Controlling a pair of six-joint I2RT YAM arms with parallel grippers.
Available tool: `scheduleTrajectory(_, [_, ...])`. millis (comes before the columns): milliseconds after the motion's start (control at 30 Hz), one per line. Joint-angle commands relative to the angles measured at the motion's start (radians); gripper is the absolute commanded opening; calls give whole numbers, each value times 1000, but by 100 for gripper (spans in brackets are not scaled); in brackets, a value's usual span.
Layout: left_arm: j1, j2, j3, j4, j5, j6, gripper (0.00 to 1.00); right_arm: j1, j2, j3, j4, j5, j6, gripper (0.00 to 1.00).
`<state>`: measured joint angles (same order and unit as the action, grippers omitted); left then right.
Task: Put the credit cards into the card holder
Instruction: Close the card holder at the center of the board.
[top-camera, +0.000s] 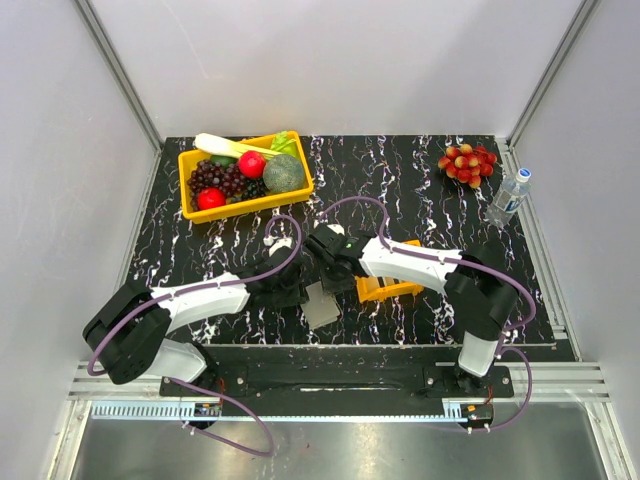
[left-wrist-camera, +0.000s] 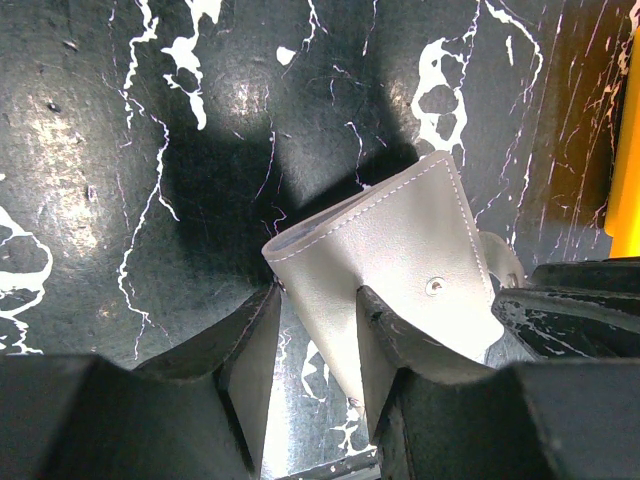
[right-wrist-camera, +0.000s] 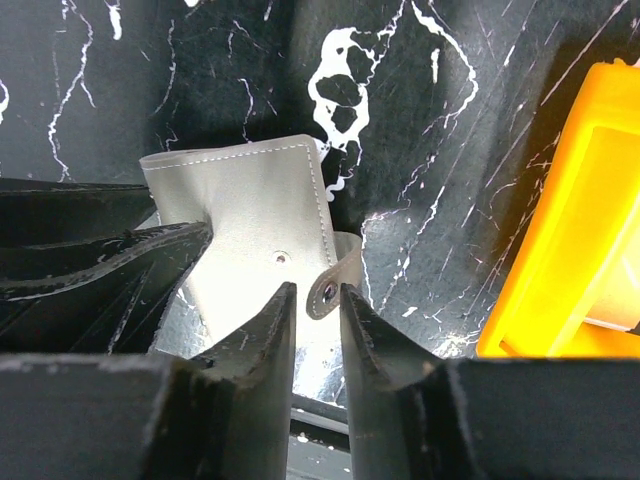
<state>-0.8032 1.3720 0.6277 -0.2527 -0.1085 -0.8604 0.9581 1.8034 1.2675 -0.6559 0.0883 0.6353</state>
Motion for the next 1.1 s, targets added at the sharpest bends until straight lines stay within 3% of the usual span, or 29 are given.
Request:
scheduleTrajectory(0, [2, -4, -6, 38, 21, 12, 40, 10, -58, -3, 32, 13, 18, 31])
scheduleTrajectory(367, [2, -4, -8, 40, 24, 14, 40, 10, -47, -14, 27, 13, 21, 25])
scheduleTrajectory(667, [2, -1, -10, 44, 27, 12, 39, 10, -49, -16, 22, 21, 17, 4])
scheduleTrajectory(1067, [2, 4, -10, 52, 36, 17, 39, 8, -52, -56, 67, -11, 18, 0])
